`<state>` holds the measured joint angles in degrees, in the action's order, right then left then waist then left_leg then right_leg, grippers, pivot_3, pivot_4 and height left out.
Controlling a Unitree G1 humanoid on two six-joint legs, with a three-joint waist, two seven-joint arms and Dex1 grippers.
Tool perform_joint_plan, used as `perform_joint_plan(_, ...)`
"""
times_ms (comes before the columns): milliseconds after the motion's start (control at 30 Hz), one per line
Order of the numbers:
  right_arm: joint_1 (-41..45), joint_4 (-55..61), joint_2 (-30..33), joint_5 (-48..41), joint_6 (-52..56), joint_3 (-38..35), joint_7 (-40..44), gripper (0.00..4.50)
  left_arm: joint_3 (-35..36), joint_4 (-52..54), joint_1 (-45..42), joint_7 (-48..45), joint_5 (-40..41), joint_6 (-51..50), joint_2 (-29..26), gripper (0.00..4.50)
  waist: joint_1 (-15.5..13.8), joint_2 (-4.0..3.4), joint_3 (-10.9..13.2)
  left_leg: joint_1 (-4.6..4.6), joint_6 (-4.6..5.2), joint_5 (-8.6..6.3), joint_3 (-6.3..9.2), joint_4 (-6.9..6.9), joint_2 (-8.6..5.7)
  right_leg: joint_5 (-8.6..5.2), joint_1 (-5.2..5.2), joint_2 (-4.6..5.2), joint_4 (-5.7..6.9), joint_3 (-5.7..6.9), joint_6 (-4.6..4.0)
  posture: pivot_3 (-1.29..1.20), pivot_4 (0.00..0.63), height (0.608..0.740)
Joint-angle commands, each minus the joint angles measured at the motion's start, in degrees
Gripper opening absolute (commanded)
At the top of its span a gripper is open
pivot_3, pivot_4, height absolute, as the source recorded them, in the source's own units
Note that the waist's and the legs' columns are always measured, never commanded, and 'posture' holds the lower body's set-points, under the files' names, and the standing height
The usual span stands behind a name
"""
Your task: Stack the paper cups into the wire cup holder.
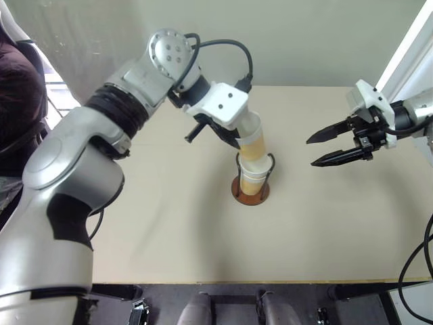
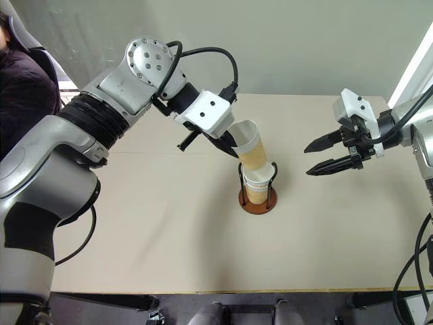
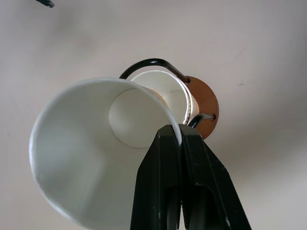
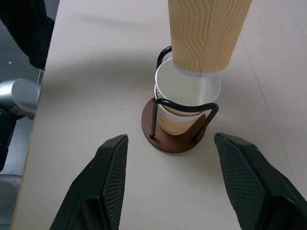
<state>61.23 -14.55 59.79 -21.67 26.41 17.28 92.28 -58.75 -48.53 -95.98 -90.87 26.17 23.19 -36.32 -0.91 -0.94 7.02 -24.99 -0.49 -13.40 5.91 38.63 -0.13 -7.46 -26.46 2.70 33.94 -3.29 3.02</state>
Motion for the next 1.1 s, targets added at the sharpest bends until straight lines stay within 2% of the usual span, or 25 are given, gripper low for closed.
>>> perform_joint_plan(33,0.8,1.7,0.4,-0.7,0.0,-0.7,0.2,2.91,0.2,1.5,-0.2,-1.6,1.3,0.1,-0.3,0.05,0.0,0.0,0.0,0.01,0.01,0.0,-0.04,-0.01,-0.03,0.0,0.0,-0.07,0.01,0.05,0.0,0.0,0.15,0.74)
perform_joint_plan(667,-0.3,2.7,0.4,-0.4,0.1,-1.6,0.2,2.91,1.7,-1.7,0.3,-1.6,-1.4,2.6,2.5,0.05,0.0,0.0,0.0,0.02,0.12,-0.08,-0.03,0.1,-0.07,-0.04,0.09,0.15,-0.02,0.03,0.12,0.0,0.15,0.74)
perform_joint_plan(1033,-0.8,2.9,0.5,-0.2,-0.2,-1.8,0.2,2.91,6.0,-6.1,0.7,-1.6,-5.7,4.0,6.5,0.05,-0.1,0.0,0.0,0.02,0.18,-0.1,-0.05,0.15,-0.17,-0.07,0.14,0.24,-0.03,0.06,0.18,0.0,0.15,0.74)
perform_joint_plan(1100,-0.8,2.8,0.5,-0.1,-0.2,-1.8,0.2,2.91,7.2,-6.2,0.8,-1.6,-5.6,3.1,7.0,0.42,-0.2,0.0,0.0,0.03,0.2,-0.12,-0.08,0.15,-0.17,-0.07,0.15,0.24,-0.03,0.05,0.19,0.0,0.15,0.74)
